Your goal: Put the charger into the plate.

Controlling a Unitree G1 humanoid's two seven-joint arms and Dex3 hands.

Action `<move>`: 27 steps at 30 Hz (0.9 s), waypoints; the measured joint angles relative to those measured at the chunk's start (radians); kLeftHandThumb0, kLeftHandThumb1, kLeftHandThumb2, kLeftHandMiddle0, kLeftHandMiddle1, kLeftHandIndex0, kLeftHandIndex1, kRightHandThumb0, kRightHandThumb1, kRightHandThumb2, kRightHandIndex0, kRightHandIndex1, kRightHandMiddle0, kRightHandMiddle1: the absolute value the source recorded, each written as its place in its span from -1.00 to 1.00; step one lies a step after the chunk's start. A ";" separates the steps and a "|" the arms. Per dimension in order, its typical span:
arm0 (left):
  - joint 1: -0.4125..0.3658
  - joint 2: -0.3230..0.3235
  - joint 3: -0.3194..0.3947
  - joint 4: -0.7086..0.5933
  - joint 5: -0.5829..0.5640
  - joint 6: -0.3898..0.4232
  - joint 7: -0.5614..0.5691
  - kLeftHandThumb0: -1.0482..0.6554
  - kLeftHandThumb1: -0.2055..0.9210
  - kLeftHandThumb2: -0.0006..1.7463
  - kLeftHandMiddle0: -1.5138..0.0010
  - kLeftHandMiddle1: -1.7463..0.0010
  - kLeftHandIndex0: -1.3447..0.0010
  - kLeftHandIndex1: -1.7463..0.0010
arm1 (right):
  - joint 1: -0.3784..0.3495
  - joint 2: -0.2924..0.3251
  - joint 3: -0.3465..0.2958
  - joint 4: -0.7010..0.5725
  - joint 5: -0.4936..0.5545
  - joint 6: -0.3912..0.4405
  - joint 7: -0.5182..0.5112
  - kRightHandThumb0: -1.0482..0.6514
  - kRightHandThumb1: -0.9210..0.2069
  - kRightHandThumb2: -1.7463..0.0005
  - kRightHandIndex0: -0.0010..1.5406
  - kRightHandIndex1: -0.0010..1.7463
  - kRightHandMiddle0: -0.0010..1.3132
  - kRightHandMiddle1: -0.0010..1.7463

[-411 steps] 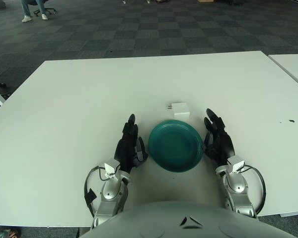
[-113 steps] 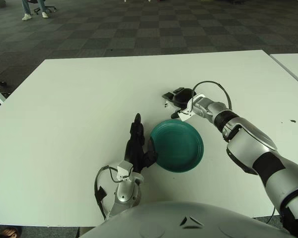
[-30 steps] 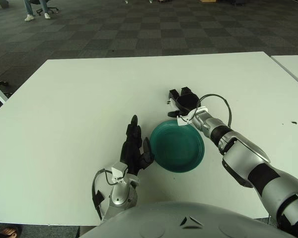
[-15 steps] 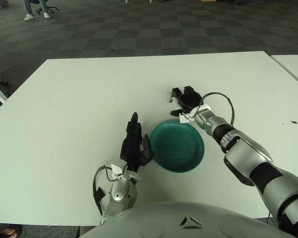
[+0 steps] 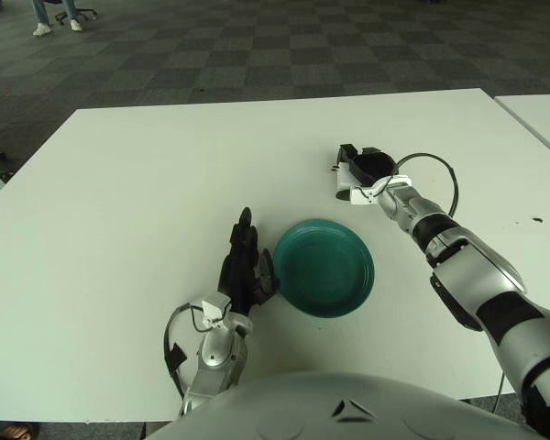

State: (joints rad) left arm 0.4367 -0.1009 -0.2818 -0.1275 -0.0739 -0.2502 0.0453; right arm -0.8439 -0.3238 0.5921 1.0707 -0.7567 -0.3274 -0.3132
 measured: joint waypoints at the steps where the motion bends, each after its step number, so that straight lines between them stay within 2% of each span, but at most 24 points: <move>1: 0.001 0.000 -0.001 0.000 0.000 -0.002 0.000 -1.00 1.00 0.19 0.84 0.98 1.00 0.82 | 0.004 -0.011 -0.007 -0.038 0.001 -0.001 0.013 -0.26 -0.30 -0.20 -0.07 1.00 -0.31 1.00; 8: 0.007 -0.004 -0.005 0.015 0.000 -0.044 0.012 -1.00 1.00 0.19 0.73 0.99 1.00 0.59 | 0.057 -0.078 -0.041 -0.316 0.011 -0.032 0.113 -0.27 -0.22 -0.27 -0.04 1.00 -0.26 1.00; 14: 0.007 -0.004 -0.008 0.018 0.013 -0.050 0.035 -1.00 1.00 0.18 0.69 0.99 1.00 0.41 | 0.158 -0.113 -0.060 -0.528 0.011 -0.018 0.187 -0.28 -0.17 -0.31 0.02 1.00 -0.23 1.00; 20: 0.007 -0.004 -0.007 0.021 0.026 -0.050 0.050 -1.00 1.00 0.19 0.72 1.00 1.00 0.39 | 0.298 -0.142 -0.076 -0.759 0.011 -0.003 0.290 -0.30 -0.10 -0.37 0.14 1.00 -0.18 1.00; 27: 0.005 -0.003 -0.011 0.021 0.027 -0.048 0.051 -1.00 1.00 0.19 0.77 1.00 1.00 0.48 | 0.399 -0.167 -0.111 -0.930 0.019 -0.027 0.344 -0.30 -0.06 -0.40 0.25 1.00 -0.15 1.00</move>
State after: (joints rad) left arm 0.4420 -0.1034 -0.2931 -0.1061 -0.0465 -0.2985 0.0967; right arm -0.4445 -0.4907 0.4815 0.1408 -0.7381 -0.3547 0.0304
